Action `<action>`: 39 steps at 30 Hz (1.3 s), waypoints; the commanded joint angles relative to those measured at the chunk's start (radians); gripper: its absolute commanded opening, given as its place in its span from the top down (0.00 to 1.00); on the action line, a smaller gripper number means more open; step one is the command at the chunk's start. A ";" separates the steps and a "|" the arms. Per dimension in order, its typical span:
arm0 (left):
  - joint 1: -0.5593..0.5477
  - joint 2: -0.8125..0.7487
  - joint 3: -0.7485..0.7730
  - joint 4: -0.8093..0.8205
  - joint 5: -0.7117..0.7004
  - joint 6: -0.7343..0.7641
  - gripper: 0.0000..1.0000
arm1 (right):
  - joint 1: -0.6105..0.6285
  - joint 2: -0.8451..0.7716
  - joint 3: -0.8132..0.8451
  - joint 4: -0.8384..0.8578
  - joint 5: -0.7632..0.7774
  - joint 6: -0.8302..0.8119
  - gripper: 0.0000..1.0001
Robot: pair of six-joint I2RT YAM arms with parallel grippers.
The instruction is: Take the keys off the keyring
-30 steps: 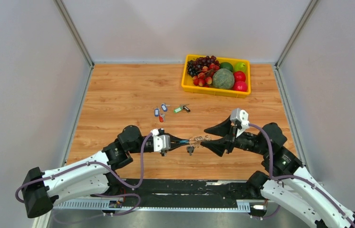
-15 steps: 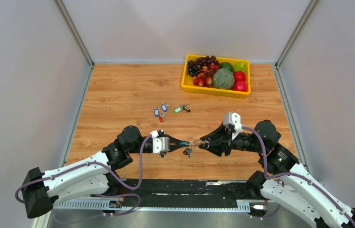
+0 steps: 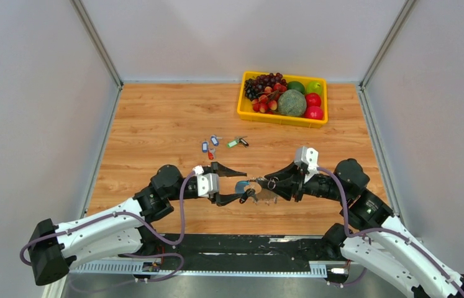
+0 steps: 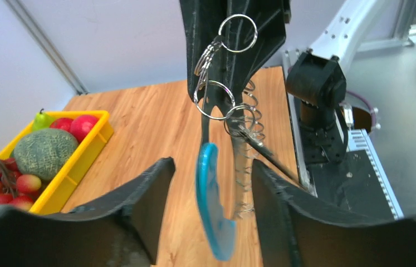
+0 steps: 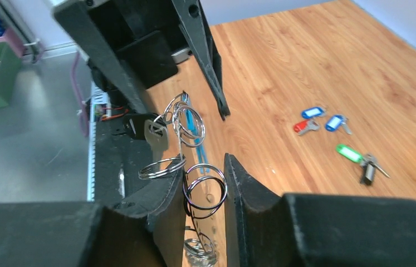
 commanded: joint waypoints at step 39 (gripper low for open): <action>0.080 0.227 0.014 0.435 -0.268 -0.295 0.00 | 0.005 0.191 0.223 0.171 0.374 -0.894 1.00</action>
